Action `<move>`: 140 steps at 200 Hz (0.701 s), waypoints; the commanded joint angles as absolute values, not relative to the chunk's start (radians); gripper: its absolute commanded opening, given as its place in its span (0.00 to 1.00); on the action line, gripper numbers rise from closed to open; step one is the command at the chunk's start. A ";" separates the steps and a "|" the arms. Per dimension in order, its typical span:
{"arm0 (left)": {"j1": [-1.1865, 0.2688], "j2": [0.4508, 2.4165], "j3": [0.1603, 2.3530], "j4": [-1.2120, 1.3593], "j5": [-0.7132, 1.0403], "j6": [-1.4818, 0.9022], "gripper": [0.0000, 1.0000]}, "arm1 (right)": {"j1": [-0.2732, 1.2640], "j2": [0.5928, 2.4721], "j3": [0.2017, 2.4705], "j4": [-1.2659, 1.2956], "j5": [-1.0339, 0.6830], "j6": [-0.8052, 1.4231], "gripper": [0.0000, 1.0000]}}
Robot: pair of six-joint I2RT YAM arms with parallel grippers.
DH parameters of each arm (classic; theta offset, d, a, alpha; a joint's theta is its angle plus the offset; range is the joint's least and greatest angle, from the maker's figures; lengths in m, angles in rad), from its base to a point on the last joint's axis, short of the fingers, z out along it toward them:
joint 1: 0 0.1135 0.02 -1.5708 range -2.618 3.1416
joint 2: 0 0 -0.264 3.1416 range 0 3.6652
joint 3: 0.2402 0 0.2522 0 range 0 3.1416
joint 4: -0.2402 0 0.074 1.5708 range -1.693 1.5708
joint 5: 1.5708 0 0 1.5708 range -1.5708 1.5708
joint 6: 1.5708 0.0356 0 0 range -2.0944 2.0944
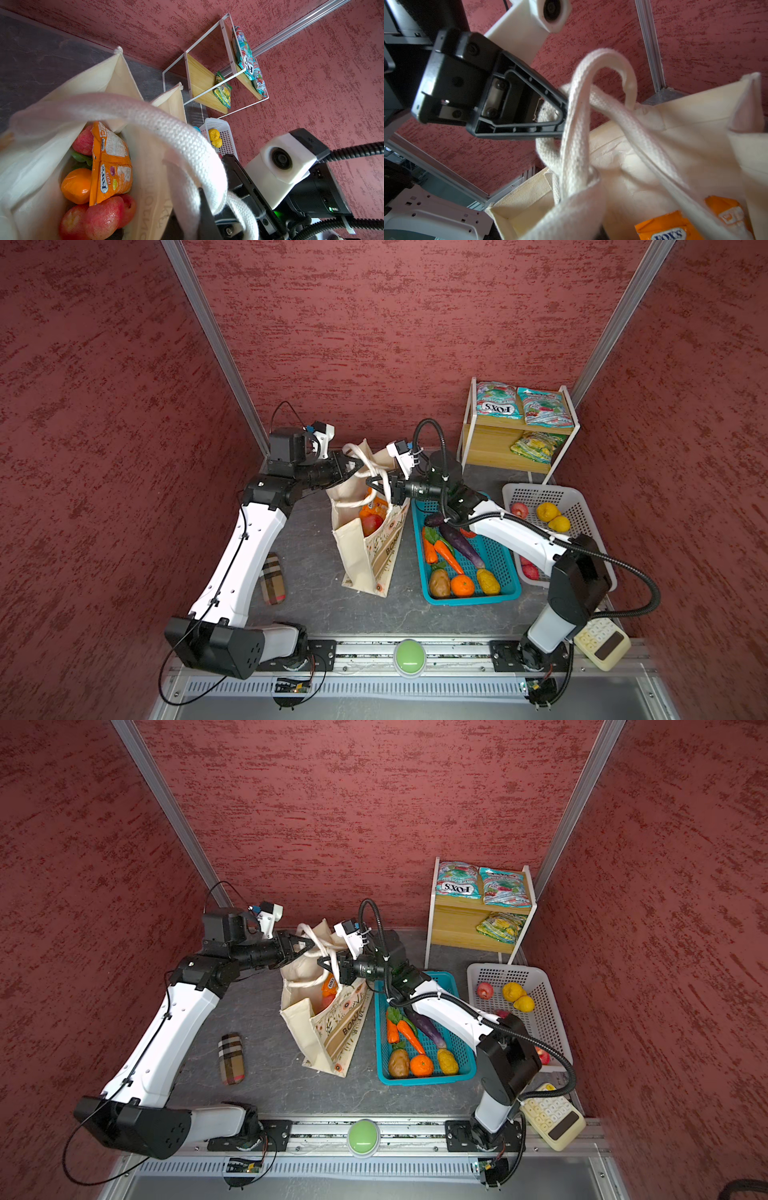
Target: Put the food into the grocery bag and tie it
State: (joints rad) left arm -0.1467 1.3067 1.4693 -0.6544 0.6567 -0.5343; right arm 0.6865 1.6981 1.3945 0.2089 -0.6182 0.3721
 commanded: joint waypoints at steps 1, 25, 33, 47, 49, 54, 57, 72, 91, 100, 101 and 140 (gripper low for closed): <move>-0.106 1.244 1.476 -0.655 0.720 -0.539 0.00 | 0.655 1.715 1.428 0.048 -0.430 0.266 0.07; -0.073 1.241 1.482 -0.666 0.739 -0.536 0.00 | 0.653 1.709 1.434 -0.005 -0.368 0.225 0.07; -0.065 1.240 1.485 -0.669 0.744 -0.536 0.00 | 0.652 1.705 1.436 -0.018 -0.345 0.216 0.07; -0.052 1.239 1.486 -0.675 0.750 -0.533 0.00 | 0.649 1.698 1.437 -0.031 -0.321 0.202 0.07; -0.051 1.239 1.486 -0.676 0.751 -0.532 0.00 | 0.648 1.696 1.437 -0.032 -0.318 0.200 0.07; -0.048 1.239 1.488 -0.679 0.753 -0.530 0.00 | 0.647 1.693 1.437 -0.032 -0.310 0.199 0.07; -0.045 1.241 1.488 -0.682 0.753 -0.530 0.00 | 0.646 1.691 1.436 -0.032 -0.305 0.198 0.07; -0.037 1.242 1.486 -0.694 0.753 -0.521 0.00 | 0.641 1.674 1.426 -0.013 -0.288 0.199 0.07; -0.026 1.242 1.476 -0.712 0.747 -0.508 0.00 | 0.635 1.648 1.395 0.043 -0.273 0.216 0.07; -0.020 1.241 1.473 -0.724 0.741 -0.501 0.00 | 0.634 1.637 1.385 0.062 -0.261 0.226 0.08; -0.019 1.241 1.472 -0.726 0.740 -0.500 0.00 | 0.633 1.635 1.384 0.064 -0.260 0.227 0.08; -0.008 1.239 1.473 -0.802 0.681 -0.447 0.00 | 0.620 1.577 1.321 0.183 -0.227 0.270 0.08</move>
